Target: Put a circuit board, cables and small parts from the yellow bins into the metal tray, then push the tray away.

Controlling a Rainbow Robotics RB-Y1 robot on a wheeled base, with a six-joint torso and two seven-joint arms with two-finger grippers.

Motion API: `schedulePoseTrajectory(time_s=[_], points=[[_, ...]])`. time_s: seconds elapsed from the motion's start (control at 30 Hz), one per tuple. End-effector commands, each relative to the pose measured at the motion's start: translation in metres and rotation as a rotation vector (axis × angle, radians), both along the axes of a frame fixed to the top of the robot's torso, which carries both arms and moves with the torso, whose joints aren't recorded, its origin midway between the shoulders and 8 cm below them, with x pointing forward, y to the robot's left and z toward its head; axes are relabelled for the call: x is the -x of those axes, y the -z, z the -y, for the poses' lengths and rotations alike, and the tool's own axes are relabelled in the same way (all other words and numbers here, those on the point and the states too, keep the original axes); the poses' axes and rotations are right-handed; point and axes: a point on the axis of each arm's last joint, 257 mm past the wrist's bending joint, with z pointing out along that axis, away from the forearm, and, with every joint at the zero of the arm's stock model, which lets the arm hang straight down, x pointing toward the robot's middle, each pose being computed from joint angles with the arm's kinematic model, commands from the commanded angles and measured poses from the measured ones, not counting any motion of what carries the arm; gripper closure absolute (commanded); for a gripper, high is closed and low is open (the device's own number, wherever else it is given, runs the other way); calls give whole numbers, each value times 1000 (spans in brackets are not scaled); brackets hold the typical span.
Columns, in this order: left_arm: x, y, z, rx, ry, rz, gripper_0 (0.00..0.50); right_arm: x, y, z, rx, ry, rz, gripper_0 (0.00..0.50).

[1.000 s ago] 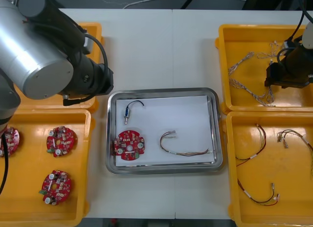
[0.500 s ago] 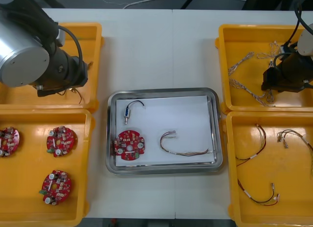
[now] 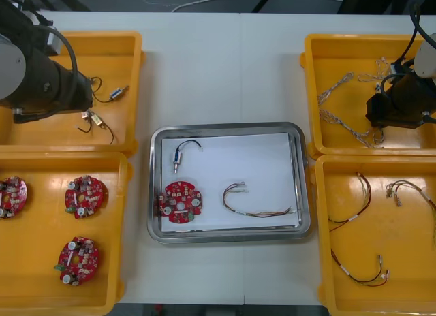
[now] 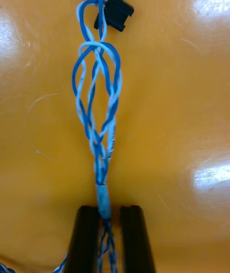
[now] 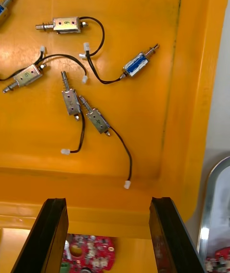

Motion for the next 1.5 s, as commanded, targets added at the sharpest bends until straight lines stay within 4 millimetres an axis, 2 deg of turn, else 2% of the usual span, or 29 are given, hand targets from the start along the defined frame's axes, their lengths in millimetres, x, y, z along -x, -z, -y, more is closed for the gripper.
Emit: schedulePoseTrajectory(time_s=[0.03, 0.13, 0.47, 0.73, 1.03, 1.33, 1.5], points=[[-2, -10, -33, -22, -16, 45, 0, -5, -5, 0, 17, -48, 31, 500], [-5, -11, -40, -29, -2, 66, 0, -7, -13, 3, 26, -55, 47, 500], [-10, 2, -59, -27, -14, 120, 0, -13, -71, 11, 102, -117, 127, 500], [-13, 13, -67, -22, -28, 107, 0, -2, -102, 6, 141, -173, 133, 500], [-15, 12, -65, -19, -20, 113, 0, 26, -123, -12, 190, -279, 77, 500], [-15, 13, -62, -19, -6, 112, 0, 51, -143, -36, 314, -550, 40, 500], [-16, 12, -61, -21, 1, 117, 0, 49, -161, -60, 386, -697, 108, 500]])
